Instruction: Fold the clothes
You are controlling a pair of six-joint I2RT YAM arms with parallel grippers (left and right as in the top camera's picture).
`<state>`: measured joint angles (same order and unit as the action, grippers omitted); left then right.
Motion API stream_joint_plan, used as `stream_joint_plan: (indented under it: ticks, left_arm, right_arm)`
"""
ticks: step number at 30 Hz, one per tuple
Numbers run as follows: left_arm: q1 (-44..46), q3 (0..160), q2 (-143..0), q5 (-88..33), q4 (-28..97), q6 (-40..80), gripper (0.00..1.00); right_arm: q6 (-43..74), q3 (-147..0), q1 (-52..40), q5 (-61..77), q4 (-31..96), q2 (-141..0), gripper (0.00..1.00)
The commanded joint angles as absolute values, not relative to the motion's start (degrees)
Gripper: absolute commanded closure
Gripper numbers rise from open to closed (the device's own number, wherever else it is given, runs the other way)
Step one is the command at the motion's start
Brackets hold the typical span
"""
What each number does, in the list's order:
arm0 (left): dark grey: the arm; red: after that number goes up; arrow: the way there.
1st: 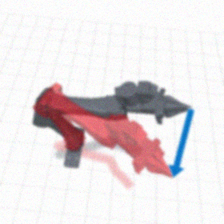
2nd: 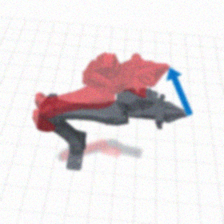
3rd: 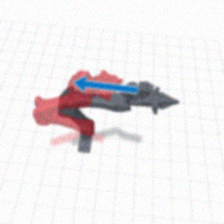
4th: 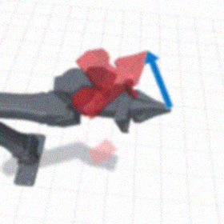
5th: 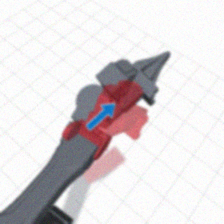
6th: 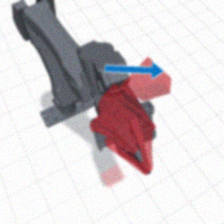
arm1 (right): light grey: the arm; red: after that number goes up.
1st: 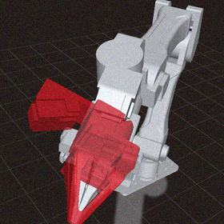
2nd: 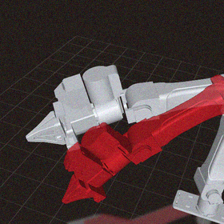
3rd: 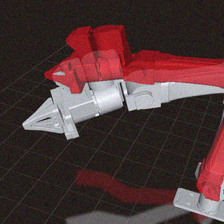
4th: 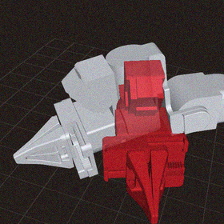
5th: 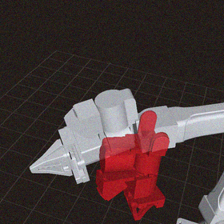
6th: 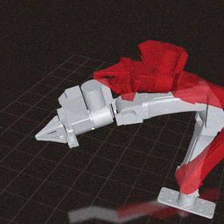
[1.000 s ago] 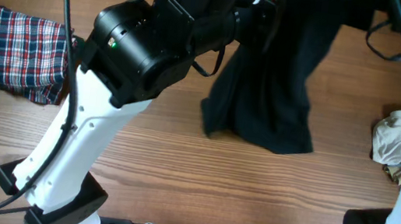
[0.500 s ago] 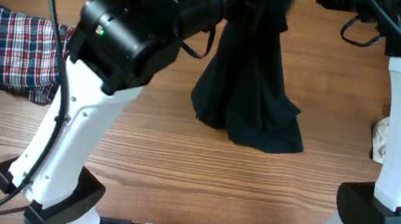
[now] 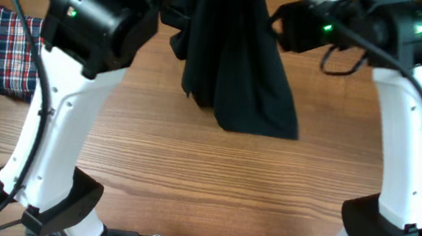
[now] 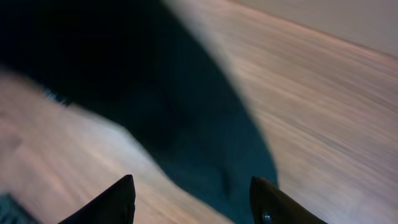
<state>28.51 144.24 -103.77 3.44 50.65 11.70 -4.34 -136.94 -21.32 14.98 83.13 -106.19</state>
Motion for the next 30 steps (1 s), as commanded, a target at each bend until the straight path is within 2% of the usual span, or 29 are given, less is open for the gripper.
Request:
stream_joint_plan:
  ticks: [1, 14, 19, 30]
  left_arm:
    - [26.11, 144.38, -100.05, 4.64, 47.68, 9.39, 0.96]
    - [24.84, 145.58, -95.15, 12.97, 40.86, 1.69, 0.96]
    - [24.84, 145.58, -93.67, 16.62, 36.18, 0.14, 0.96]
    - [24.91, 145.58, -91.07, 19.62, 31.48, -2.83, 0.96]
  right_arm:
    - [-6.20, -133.88, -27.16, 13.43, 82.28, -106.30, 0.41]
    - [-5.52, -116.60, -42.76, 12.51, 67.37, -106.30, 0.44]
    - [2.20, -115.72, -48.47, 8.95, 61.43, -106.32, 0.44]
    - [6.02, -109.49, -50.09, 5.26, 54.85, -106.41, 0.46]
